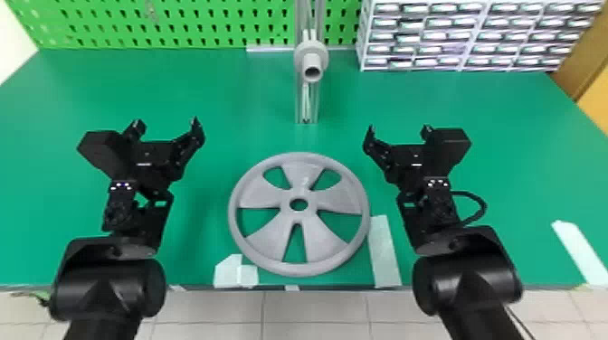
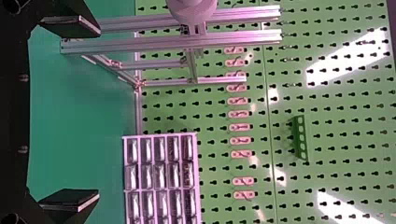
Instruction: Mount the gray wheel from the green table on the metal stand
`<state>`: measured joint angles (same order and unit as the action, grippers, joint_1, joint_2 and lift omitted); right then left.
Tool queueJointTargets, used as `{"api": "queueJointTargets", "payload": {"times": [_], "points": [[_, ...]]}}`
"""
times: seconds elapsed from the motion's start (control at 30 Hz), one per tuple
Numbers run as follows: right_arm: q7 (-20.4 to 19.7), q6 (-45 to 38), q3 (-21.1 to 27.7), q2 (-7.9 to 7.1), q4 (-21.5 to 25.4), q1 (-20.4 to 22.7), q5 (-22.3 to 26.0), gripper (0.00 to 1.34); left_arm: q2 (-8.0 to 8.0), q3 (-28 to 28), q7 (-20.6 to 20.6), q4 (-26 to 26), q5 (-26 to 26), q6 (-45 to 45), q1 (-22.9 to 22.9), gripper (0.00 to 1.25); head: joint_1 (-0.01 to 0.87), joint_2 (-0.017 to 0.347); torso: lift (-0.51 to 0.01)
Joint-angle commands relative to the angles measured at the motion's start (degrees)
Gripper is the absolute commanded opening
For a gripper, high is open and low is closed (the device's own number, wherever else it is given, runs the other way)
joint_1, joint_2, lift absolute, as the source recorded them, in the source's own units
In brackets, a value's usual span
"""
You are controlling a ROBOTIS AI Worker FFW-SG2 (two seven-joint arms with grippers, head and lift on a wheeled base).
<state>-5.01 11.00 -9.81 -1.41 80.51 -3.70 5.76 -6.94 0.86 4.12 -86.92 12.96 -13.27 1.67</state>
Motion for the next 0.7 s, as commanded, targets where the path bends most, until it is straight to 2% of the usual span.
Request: {"api": "queueJointTargets", "payload": {"times": [0.0,0.53,0.67], "points": [[0.0,0.0,0.1,0.0,0.0,-0.1,0.0,1.24,0.0,0.0,0.0,0.0,0.1,0.0,0.1,1.13,0.868,0.052,-0.093],[0.0,-0.1,0.2,0.09,0.1,0.2,-0.2,1.24,0.0,0.2,0.0,0.0,-0.6,-1.2,0.6,1.13,0.868,0.052,-0.093],[-0.1,-3.5,1.2,0.71,2.5,0.6,-1.6,1.24,0.0,0.3,-0.1,0.0,-0.7,-2.2,1.0,1.13,0.868,0.052,-0.093]]}}
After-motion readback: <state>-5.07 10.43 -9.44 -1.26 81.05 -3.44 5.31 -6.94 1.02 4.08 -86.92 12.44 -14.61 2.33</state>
